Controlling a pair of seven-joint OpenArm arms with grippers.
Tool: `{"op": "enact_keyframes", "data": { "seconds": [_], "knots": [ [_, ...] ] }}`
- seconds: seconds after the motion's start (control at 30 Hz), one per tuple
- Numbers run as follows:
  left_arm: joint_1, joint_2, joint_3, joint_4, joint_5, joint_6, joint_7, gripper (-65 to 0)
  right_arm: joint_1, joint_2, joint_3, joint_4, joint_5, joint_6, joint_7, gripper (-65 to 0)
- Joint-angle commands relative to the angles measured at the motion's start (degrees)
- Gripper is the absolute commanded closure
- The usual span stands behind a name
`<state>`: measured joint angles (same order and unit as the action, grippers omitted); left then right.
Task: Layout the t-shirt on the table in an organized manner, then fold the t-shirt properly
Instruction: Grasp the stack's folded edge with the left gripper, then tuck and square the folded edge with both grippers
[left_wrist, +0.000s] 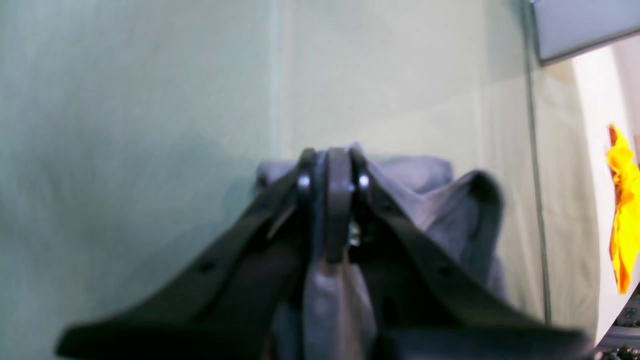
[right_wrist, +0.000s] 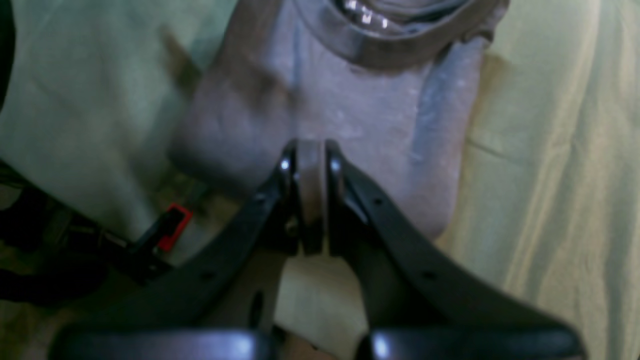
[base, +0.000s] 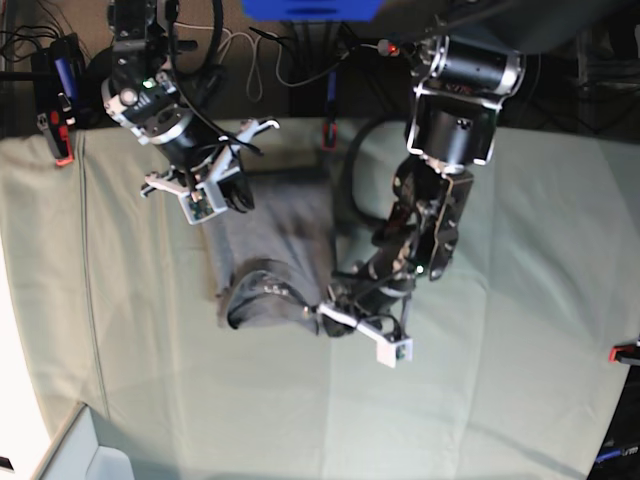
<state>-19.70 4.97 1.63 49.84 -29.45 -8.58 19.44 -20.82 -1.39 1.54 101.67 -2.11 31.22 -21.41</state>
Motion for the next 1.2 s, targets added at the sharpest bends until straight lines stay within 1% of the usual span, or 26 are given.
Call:
{"op": "enact_keyframes", "data": {
  "seconds": [0.0, 0.07, 0.27, 0.47, 0.7, 0.8, 0.87, 1.17],
  "knots": [
    [-2.1, 0.4, 0.1, 0.8, -0.6, -0.5, -1.3, 0.0, 0.3, 0.0, 0.0, 1.0, 0.7, 0.7, 1.4, -0.4],
    [-2.4, 1.0, 0.1, 0.8, -0.6, -0.4, -1.3, 0.0, 0.3, 0.0, 0.0, 1.0, 0.7, 0.7, 1.4, -0.4],
    [-2.5, 1.1, 0.1, 0.1, -0.5, -0.5, -1.6, 0.0, 0.0, 0.0, 0.0, 1.0, 0.7, 0.7, 1.4, -0.4],
    [-4.9, 1.2, 0.1, -6.9, -1.0, -0.6, -1.8, 0.0, -0.5, -0.2, -0.6, 2.6, 0.7, 0.9, 1.4, -0.3],
    [-5.0, 1.2, 0.0, -7.3, -0.8, -0.6, -1.9, 0.0, -1.0, -0.2, -8.1, 3.3, 0.8, 0.9, 1.4, -0.4],
    [-5.0, 1.2, 0.0, -7.8, -0.9, -0.6, -3.7, 0.0, 0.8, -0.2, -10.5, -0.1, 0.8, 0.8, 1.8, -0.4],
    [-5.3, 1.2, 0.0, -8.0, -0.7, -0.6, -4.8, 0.0, 2.6, -0.2, -10.8, -3.1, 0.8, 0.8, 1.8, -0.3],
    [-5.3, 1.2, 0.0, -8.0, -0.6, -0.6, -5.0, 0.0, 8.7, -0.1, -10.6, -14.9, 0.8, 0.8, 1.8, -0.2]
  ]
}}
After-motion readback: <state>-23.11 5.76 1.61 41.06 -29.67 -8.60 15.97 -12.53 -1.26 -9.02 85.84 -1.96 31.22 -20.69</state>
